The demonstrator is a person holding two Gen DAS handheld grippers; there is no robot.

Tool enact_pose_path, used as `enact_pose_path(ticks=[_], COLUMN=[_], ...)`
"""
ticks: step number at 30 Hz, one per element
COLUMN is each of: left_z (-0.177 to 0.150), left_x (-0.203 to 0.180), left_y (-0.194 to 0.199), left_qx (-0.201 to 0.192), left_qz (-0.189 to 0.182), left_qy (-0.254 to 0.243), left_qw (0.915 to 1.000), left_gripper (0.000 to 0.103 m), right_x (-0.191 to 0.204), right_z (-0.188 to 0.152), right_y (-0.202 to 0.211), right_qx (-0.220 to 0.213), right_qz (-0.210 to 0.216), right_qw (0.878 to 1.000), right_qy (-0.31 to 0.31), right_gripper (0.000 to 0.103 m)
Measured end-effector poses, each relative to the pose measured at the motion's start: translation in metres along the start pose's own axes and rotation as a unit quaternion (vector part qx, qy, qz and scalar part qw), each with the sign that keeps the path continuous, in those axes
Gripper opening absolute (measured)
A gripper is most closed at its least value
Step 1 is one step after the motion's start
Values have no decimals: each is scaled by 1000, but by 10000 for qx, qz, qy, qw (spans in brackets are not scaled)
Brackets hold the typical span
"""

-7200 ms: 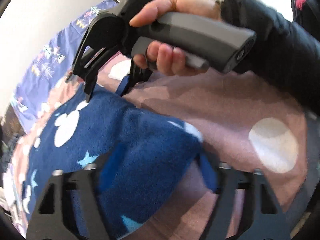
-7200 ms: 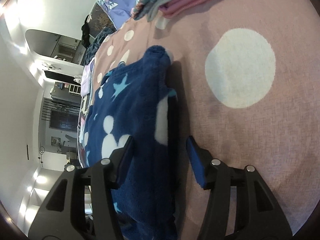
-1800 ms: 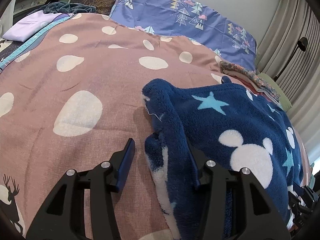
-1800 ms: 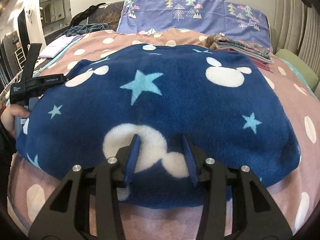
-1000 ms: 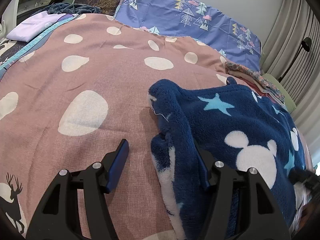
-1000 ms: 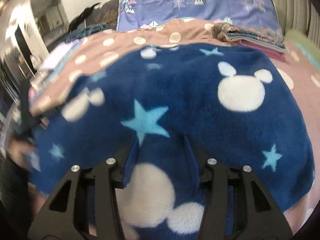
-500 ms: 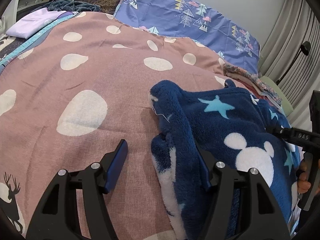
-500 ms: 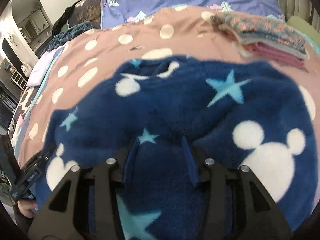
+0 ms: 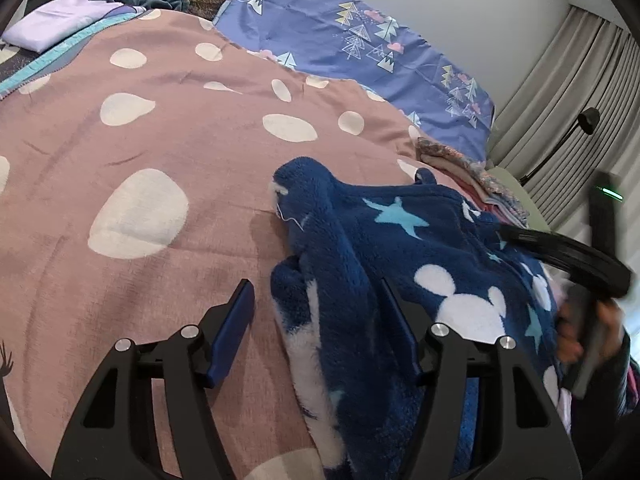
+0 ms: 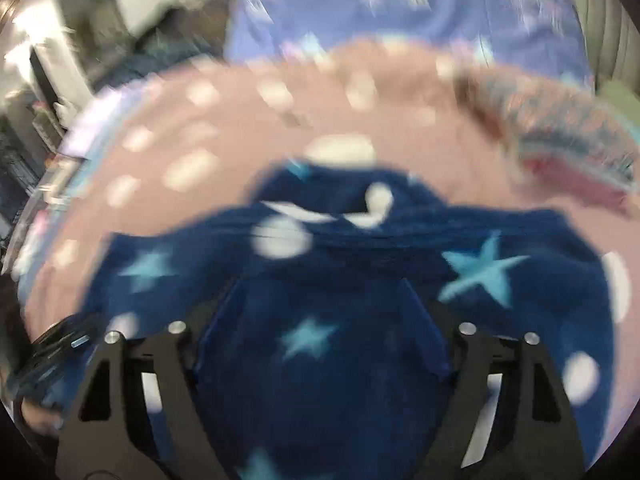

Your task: Fold small clothes

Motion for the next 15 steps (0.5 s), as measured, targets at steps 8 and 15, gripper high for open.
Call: enact_pose_path(ticks=[8,15], left_z=[5,10], left_x=[7,23], left_y=[-7,-8], left_qx=[224,328], left_qz=[-435,-809], left_qy=[207,847], left_qw=[9986,9926], left_gripper=[64,45], right_x=[165,227], right_z=[-157,-222], right_y=[143,107], right_qx=[-1324,-1463], right_qz=[1140,348], right_qw=[9126,8652], right_qy=[3698,4783], right_gripper=[81,78])
Point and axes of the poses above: each gripper's, at about its wrist camera, not at the fingertips, and y roughly against the way its jaws point, x to its left, z to its top, the point moved 6 cm from there along -y, roughly the way its jaws point, and after that the axes turned 3 degrees about -x, right-handed, at the moved point
